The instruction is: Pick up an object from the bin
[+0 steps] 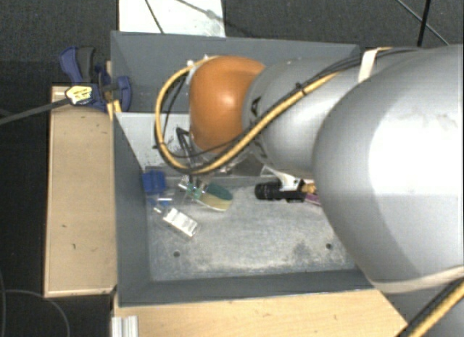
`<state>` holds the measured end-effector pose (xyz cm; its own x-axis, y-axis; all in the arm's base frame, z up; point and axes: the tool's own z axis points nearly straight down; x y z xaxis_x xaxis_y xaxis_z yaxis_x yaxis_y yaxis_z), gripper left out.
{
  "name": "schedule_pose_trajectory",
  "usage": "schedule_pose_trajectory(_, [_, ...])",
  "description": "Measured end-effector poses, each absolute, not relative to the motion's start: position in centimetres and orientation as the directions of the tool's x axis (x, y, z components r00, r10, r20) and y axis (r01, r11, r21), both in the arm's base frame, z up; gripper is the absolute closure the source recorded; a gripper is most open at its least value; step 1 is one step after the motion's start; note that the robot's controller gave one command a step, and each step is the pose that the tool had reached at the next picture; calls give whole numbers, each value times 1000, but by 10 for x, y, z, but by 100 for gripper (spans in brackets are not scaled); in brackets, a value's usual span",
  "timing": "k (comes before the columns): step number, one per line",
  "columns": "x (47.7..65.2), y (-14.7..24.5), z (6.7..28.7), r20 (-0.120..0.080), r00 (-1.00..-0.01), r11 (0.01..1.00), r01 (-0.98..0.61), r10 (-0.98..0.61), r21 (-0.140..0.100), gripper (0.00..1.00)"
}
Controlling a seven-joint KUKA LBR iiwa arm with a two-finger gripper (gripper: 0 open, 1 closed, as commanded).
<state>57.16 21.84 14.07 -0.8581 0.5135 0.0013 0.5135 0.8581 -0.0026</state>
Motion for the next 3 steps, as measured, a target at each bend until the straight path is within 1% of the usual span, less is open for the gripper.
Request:
schedule_pose_trajectory(1, [569, 141, 147, -1, -685, 685, 728, 728, -2, 100])
schedule_pose_trajectory(2, [557, 228, 115, 3, -699, 699, 715, 715, 1, 100])
schedule_pose_trajectory(3, [579, 230, 191, -4, -701, 701, 713, 713, 10, 100])
